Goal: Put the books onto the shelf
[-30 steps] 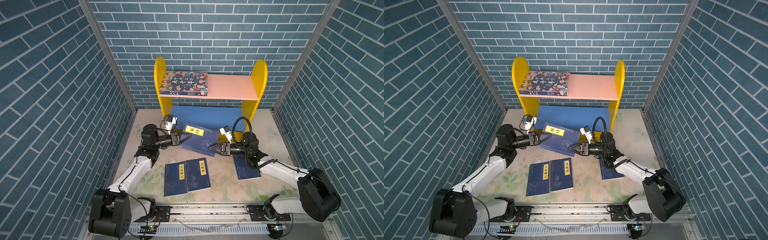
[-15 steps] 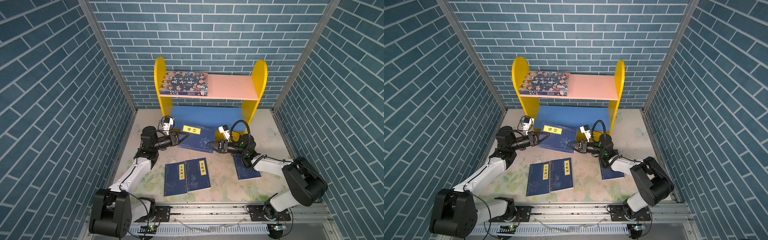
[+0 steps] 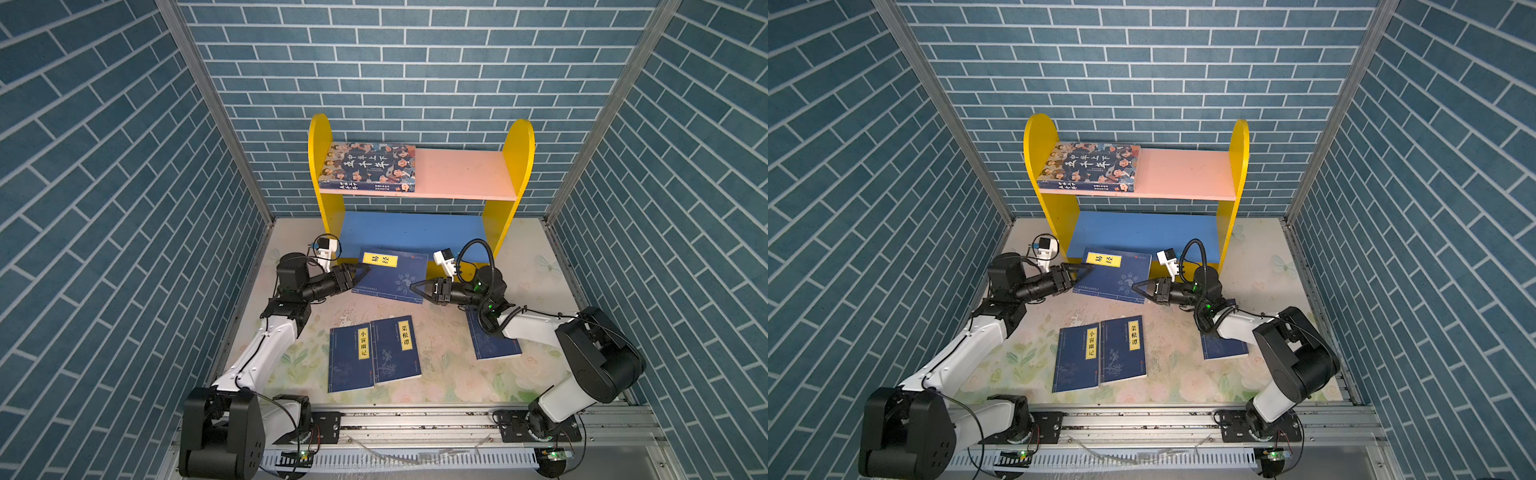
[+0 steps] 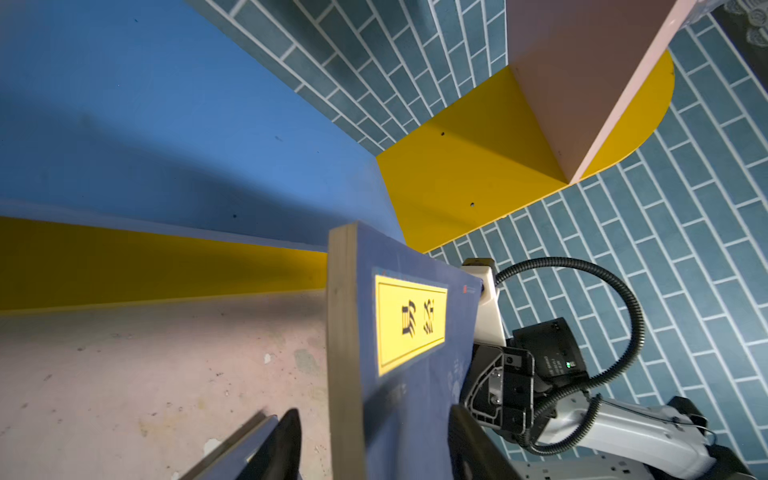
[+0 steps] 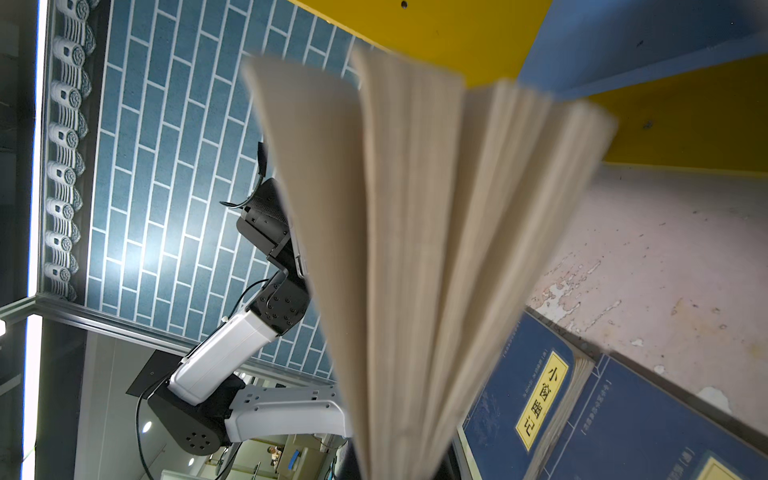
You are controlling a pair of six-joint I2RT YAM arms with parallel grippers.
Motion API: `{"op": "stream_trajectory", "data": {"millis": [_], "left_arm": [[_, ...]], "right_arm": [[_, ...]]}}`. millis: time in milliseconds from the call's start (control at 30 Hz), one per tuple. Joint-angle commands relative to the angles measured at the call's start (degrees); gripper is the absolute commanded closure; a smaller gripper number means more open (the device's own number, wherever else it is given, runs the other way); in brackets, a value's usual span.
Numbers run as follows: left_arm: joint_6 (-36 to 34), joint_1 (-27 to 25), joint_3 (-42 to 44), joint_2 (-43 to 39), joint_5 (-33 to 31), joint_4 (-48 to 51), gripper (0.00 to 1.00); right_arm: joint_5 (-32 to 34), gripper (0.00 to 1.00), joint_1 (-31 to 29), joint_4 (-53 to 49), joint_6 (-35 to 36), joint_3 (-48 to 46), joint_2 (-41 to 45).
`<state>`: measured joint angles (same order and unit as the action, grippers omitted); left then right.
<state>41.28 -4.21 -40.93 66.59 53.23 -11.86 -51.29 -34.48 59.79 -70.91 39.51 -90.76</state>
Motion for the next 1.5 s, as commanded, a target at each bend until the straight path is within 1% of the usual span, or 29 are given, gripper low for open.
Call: {"op": "stream_trajectory", "data": {"millis": [0,67,167,200,267,433,600,833,1033,1233,1467], "left_arm": [[-4.4,1.7,-3.2,-1.9,-1.5,5.6,0.32],[-6.1,2.6,-4.6,-2.5,-2.1,8.5,0.3],[-12.4,3.0,-7.9,-3.6,-6.2,17.6,0.29],[-13.9,3.3,-8.6,-4.0,-6.9,19.0,0.29],[-15.7,3.9,-9.9,-4.4,-7.4,21.0,0.29],[-18.2,4.1,-12.1,-5.1,-7.9,23.7,0.29],[-18.4,4.1,-12.2,-5.5,-9.0,24.4,0.29],[-14.2,4.1,-10.3,-5.7,-5.4,18.8,0.29],[-12.6,4.1,-9.2,-5.7,-6.4,18.0,0.28],[-11.1,4.1,-8.6,-5.6,-6.2,16.3,0.28],[-9.9,4.1,-7.6,-5.4,-6.3,14.9,0.28]], "right_arm": [[0.6,1.0,0.8,-0.1,1.7,3.0,0.2],[0.5,1.0,1.1,-3.3,2.9,4.4,0.2],[0.4,1.0,1.5,-9.7,6.3,6.6,0.4],[0.2,1.0,1.6,-11.1,7.3,7.4,0.4],[0.5,1.0,2.0,-13.9,8.5,8.7,0.2],[0.5,1.0,2.7,-15.9,8.8,12.4,-2.6],[0.7,1.0,2.9,-17.6,9.0,17.2,-7.6],[1.2,1.0,3.1,-20.0,9.2,24.2,-13.6],[0.5,1.0,3.1,-26.0,10.5,31.7,-18.8],[0.4,1.0,3.1,-29.6,10.3,38.3,-23.9],[0.3,1.0,2.9,-32.9,10.1,45.3,-27.9]]}}
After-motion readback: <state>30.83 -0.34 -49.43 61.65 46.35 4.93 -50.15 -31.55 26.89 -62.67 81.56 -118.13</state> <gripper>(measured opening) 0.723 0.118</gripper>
